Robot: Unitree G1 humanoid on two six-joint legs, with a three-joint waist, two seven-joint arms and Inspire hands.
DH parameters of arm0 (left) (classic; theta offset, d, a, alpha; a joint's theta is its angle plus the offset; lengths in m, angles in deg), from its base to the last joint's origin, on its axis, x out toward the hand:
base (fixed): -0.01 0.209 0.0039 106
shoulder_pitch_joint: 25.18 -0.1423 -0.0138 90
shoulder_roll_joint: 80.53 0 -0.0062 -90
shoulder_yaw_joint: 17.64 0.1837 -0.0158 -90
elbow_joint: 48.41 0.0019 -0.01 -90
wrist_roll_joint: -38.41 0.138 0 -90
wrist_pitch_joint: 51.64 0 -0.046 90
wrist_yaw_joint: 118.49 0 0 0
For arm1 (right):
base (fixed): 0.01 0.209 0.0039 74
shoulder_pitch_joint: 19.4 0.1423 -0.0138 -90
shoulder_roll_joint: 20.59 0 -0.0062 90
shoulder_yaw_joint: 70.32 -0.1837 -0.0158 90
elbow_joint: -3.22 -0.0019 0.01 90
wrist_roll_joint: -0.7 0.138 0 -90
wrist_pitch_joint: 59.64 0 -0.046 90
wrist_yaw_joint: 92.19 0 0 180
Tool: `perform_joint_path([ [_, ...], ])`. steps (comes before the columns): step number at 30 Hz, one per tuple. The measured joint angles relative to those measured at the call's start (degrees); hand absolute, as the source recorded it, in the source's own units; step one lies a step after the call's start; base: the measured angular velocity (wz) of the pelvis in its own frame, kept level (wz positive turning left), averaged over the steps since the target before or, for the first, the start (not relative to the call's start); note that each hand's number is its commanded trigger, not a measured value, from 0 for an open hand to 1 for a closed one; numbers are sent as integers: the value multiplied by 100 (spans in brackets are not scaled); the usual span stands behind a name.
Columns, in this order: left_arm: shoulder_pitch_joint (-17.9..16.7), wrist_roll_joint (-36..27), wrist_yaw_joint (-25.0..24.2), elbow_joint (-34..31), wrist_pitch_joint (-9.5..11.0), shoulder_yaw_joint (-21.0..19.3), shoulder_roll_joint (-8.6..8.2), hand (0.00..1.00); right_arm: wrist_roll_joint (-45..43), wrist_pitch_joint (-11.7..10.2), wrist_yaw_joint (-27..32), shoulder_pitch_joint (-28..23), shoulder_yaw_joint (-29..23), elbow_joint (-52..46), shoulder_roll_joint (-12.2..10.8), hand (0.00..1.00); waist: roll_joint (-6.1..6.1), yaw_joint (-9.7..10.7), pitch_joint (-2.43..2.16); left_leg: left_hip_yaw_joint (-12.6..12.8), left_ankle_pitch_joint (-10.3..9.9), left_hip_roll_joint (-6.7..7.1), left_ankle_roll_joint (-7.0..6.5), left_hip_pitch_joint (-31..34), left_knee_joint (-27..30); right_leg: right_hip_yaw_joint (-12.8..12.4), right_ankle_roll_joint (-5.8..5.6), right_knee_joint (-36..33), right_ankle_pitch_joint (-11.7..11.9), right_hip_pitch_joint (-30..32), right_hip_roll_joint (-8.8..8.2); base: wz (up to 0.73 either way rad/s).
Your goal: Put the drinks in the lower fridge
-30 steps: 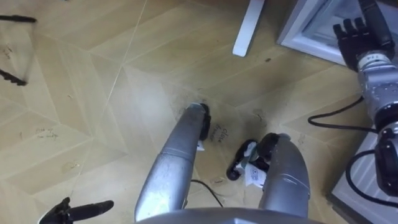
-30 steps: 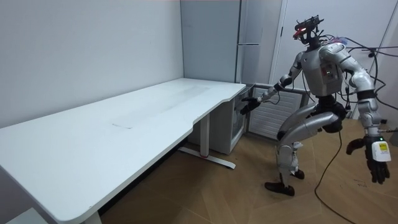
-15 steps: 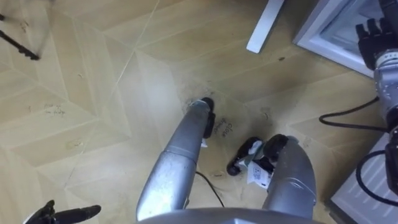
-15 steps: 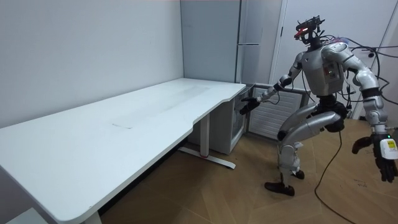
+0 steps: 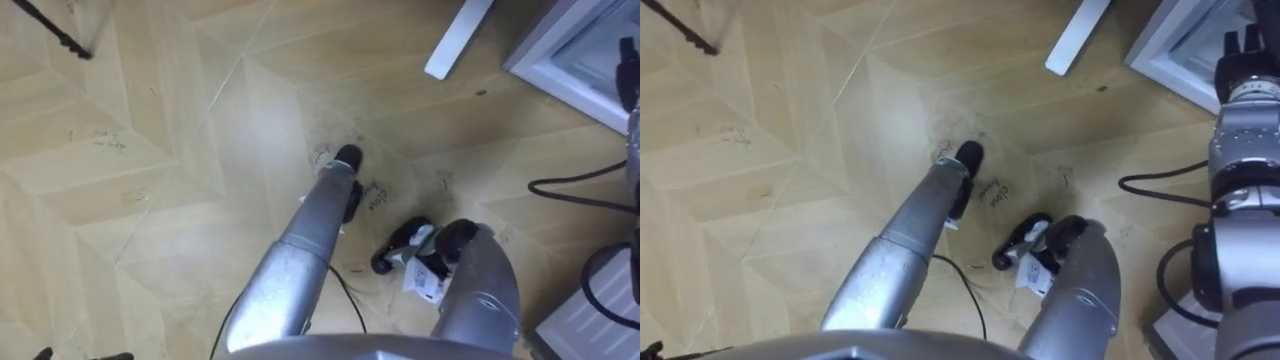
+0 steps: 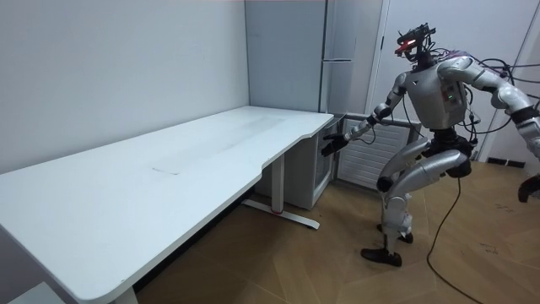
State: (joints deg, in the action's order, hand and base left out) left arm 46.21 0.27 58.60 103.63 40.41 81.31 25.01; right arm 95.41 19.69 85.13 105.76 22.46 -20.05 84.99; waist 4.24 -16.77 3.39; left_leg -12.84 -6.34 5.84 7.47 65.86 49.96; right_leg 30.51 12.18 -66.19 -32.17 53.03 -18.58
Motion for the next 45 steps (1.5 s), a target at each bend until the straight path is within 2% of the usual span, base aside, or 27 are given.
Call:
perform_joint_path([
  [2,-4,1,-29,0,0,-2,16,0,-7,-44,-1,7,0,-1,15,0,-8,2,-1,-3,-165,-19,-9,-13,402,172,20,2,-16,-18,-158,11],
  [4,-5,13,-63,-3,-4,-16,92,0,-7,-123,-1,15,8,0,16,0,-4,-11,-3,-5,-457,-51,35,-70,537,251,-15,2,3,-18,-208,8],
  [10,-51,15,-53,61,-3,-199,517,0,-20,-89,-1,46,186,14,18,0,15,-244,-7,-75,-460,72,50,-93,483,259,-94,-30,35,-43,-197,6],
  [11,-67,14,-34,99,-3,-199,566,0,-39,-31,-75,57,299,13,24,0,35,-272,-8,-102,-463,98,45,-124,467,259,-112,-34,28,-71,-197,15],
  [13,-151,13,-15,100,0,-199,574,0,-167,134,-320,185,519,8,30,0,68,-293,-7,-149,-470,133,70,-158,450,265,-123,-36,18,-95,-201,11],
  [15,-206,7,-15,101,-2,-207,574,0,-181,173,-292,206,514,103,109,0,69,-317,-5,-234,-473,196,80,-196,384,326,-89,8,34,-129,-234,11],
  [17,-231,11,-21,100,0,-217,577,0,-254,276,-320,202,559,150,196,0,81,-341,4,-395,-481,198,73,-267,356,537,15,155,90,-276,-247,8],
  [18,-230,9,-21,88,2,-216,576,0,-257,282,-353,202,575,203,196,0,77,-333,7,-426,-483,218,70,-305,379,556,15,180,95,-301,-245,13],
  [20,-217,5,-66,13,4,-209,558,0,-335,308,-528,196,727,387,199,0,6,-312,54,-483,-581,253,80,-502,385,597,-2,315,139,-412,-231,13],
  [21,-215,7,-91,-2,3,-212,548,0,-368,336,-570,193,731,417,197,0,-6,-305,62,-483,-615,238,67,-551,376,611,-9,372,164,-447,-210,0],
  [22,-198,7,-148,-21,6,-213,505,0,-426,401,-642,183,725,455,196,0,-36,-280,80,-468,-679,189,70,-654,375,612,-5,504,244,-510,-155,-5],
  [24,-168,-19,-199,-17,1,-213,368,0,-504,515,-805,119,731,467,171,0,-38,-236,81,-457,-834,132,54,-859,348,597,-29,692,379,-651,-61,-15],
  [26,-71,-65,-308,-13,2,-206,180,0,-550,628,-1166,-56,848,515,53,0,-65,-253,87,-314,-936,-88,-20,-1138,243,572,-90,1023,533,-913,167,-38],
  [27,-45,-72,-330,-6,2,-207,127,0,-618,689,-1265,-91,889,525,13,0,-65,-233,85,-269,-947,-147,-42,-1207,216,565,-113,1127,577,-993,231,-37],
  [29,169,-80,-396,5,41,-207,-69,0,-865,876,-1671,-396,1012,559,-95,0,-127,-193,64,-100,-931,-317,-152,-1539,-4,449,-278,1525,747,-1316,445,-28],
  [30,200,-98,-406,25,79,-207,-119,0,-880,912,-1740,-496,1011,564,-143,0,-148,-200,52,-58,-945,-344,-177,-1626,-42,377,-328,1643,801,-1381,538,-44],
  [32,355,-205,-481,214,168,-285,-378,0,-1050,973,-1979,-982,962,611,-356,0,-199,-164,17,75,-1013,-497,-302,-2061,-251,293,-438,2098,1033,-1829,754,-48],
  [33,393,-257,-480,246,174,-340,-447,0,-1095,995,-2017,-1134,939,610,-396,0,-221,-140,5,115,-1023,-521,-325,-2170,-302,228,-493,2203,1072,-1918,815,-38],
  [34,410,-296,-490,326,234,-377,-575,0,-1257,1075,-2041,-1446,911,565,-458,0,-286,-71,-48,220,-1061,-573,-394,-2382,-405,120,-576,2408,1182,-2099,897,-54],
  [35,428,-287,-510,403,241,-385,-683,0,-1452,1104,-2050,-1752,882,421,-473,0,-326,-24,-81,365,-1116,-664,-478,-2616,-472,-20,-646,2605,1294,-2292,1006,-62],
  [36,447,-287,-514,449,241,-423,-733,0,-1518,1101,-2062,-1889,867,355,-473,0,-335,14,-92,449,-1145,-716,-519,-2724,-503,-68,-676,2712,1346,-2397,1054,-63],
  [38,461,-294,-506,551,329,-587,-863,0,-1757,1068,-2063,-2385,664,192,-589,0,-398,257,-166,655,-1238,-849,-628,-3169,-656,-286,-812,3147,1563,-2822,1259,-54],
  [39,471,-292,-494,567,332,-651,-886,0,-1823,1067,-2062,-2507,618,166,-626,0,-422,316,-183,713,-1261,-877,-653,-3290,-701,-349,-844,3254,1619,-2934,1304,-58],
  [41,479,-300,-446,594,381,-892,-991,0,-2082,1074,-1946,-3006,383,-117,-738,0,-540,503,-257,1054,-1347,-964,-766,-3739,-872,-664,-971,3505,1755,-3251,1388,-65],
  [42,480,-299,-431,609,417,-964,-1049,0,-2196,1075,-1904,-3116,323,-230,-739,0,-549,543,-263,1166,-1368,-998,-802,-3868,-916,-740,-1001,3560,1796,-3334,1404,-82],
  [43,480,-294,-395,616,449,-1106,-1164,0,-2458,1066,-1832,-3252,238,-359,-738,0,-592,582,-251,1411,-1400,-1029,-857,-4155,-1043,-941,-1043,3654,1868,-3490,1439,-77],
  [45,484,-388,-386,611,479,-1122,-1221,0,-2755,1058,-1623,-3361,138,-548,-749,0,-636,793,-247,1585,-1410,-1019,-923,-4468,-1220,-1134,-1125,3816,1955,-3694,1441,-57],
])
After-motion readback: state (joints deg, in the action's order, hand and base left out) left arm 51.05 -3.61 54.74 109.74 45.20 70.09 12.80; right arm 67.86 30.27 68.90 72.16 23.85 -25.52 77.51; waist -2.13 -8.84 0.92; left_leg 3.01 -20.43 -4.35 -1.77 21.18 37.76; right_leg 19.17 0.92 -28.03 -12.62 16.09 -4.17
